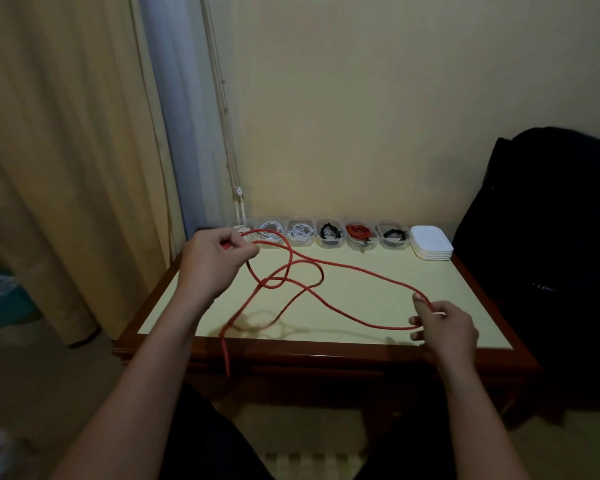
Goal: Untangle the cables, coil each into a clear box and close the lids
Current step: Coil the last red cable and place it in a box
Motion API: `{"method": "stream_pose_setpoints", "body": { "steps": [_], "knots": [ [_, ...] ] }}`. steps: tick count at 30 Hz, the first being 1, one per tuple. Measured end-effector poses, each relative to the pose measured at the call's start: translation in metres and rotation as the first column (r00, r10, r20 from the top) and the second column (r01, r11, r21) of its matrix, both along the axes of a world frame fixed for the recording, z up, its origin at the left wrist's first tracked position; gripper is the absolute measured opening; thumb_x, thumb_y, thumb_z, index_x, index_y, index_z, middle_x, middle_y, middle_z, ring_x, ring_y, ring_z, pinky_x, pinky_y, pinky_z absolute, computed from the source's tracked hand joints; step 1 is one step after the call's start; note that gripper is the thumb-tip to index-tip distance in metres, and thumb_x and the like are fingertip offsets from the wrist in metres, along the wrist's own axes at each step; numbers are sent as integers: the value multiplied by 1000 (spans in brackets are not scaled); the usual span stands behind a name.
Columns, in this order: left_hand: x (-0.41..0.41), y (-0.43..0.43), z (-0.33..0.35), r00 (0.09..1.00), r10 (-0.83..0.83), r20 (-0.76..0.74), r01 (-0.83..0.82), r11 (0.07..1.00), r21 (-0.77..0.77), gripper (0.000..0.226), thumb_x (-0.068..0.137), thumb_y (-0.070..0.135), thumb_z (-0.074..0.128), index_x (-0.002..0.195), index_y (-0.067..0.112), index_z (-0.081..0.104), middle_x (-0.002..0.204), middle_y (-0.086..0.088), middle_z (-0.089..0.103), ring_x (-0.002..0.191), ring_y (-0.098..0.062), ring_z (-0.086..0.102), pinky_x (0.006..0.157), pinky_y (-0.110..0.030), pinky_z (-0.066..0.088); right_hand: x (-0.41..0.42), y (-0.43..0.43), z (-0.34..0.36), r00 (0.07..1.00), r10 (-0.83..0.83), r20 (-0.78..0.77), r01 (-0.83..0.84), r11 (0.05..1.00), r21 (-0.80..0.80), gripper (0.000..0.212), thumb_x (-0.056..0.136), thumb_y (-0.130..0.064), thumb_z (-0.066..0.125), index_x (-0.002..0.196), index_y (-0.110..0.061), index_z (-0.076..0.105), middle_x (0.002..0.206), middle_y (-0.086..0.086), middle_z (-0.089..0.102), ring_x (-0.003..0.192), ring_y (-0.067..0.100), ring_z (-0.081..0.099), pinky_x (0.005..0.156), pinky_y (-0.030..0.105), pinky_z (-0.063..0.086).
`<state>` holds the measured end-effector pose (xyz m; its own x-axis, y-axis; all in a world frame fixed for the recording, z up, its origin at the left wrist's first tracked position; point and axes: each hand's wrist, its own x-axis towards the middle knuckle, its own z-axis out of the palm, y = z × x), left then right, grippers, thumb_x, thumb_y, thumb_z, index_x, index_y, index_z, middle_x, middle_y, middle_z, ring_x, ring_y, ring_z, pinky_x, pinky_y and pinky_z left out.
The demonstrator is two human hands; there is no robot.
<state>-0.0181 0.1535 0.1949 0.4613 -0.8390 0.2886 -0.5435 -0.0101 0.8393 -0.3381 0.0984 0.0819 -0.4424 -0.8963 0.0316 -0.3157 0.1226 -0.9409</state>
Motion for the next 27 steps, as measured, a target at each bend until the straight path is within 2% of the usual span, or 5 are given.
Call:
{"method": "stream_pose_setpoints", "body": {
  "steps": [4, 7, 13, 19, 27],
  "knots": [
    [-12, 3, 3, 996, -47, -82, 46, 999, -12, 18, 84, 21, 77, 72, 9, 70, 74, -9, 67, 65, -15, 55, 56, -28, 45, 9, 0, -2, 986, 103, 134, -108, 994, 29, 25, 89, -36, 75, 88, -12, 70, 73, 2, 75, 60, 22, 72, 50, 31, 53],
    [-18, 2, 6, 984, -93, -153, 91, 996, -18, 20, 83, 22, 79, 73, 7, 70, 76, -2, 67, 74, -9, 58, 61, -25, 42, 16, -3, -3, 989, 137, 60, -140, 989, 42, 21, 84, -33, 80, 88, -15, 70, 76, 1, 75, 66, 21, 73, 64, 41, 62],
    [-32, -3, 7, 965, -164, -204, 159, 986, -39, 22, 80, 23, 81, 69, 8, 70, 83, -3, 68, 81, -11, 59, 66, -29, 43, 54, 16, 10, 895, 229, -382, -245, 969, 5, 26, 89, -33, 74, 111, -21, 69, 114, -3, 66, 109, 18, 62, 89, 32, 49],
    [-41, -6, 5, 952, -215, -216, 205, 976, -67, 24, 80, 23, 82, 62, 14, 68, 65, 2, 61, 66, -8, 54, 62, -24, 43, 106, 45, 37, 732, 680, -28, -681, 730, -60, 28, 96, -51, 58, 104, -28, 72, 99, -13, 74, 96, 0, 67, 85, 20, 52],
    [-45, -9, 0, 932, -236, -276, 219, 971, -91, 23, 81, 22, 81, 64, 12, 67, 59, 2, 52, 51, -4, 41, 46, -14, 34, 138, 51, 45, 687, 700, 192, -698, 710, -91, 22, 102, -34, 58, 102, -15, 70, 90, -5, 78, 84, 10, 74, 79, 29, 54]
  ]
}}
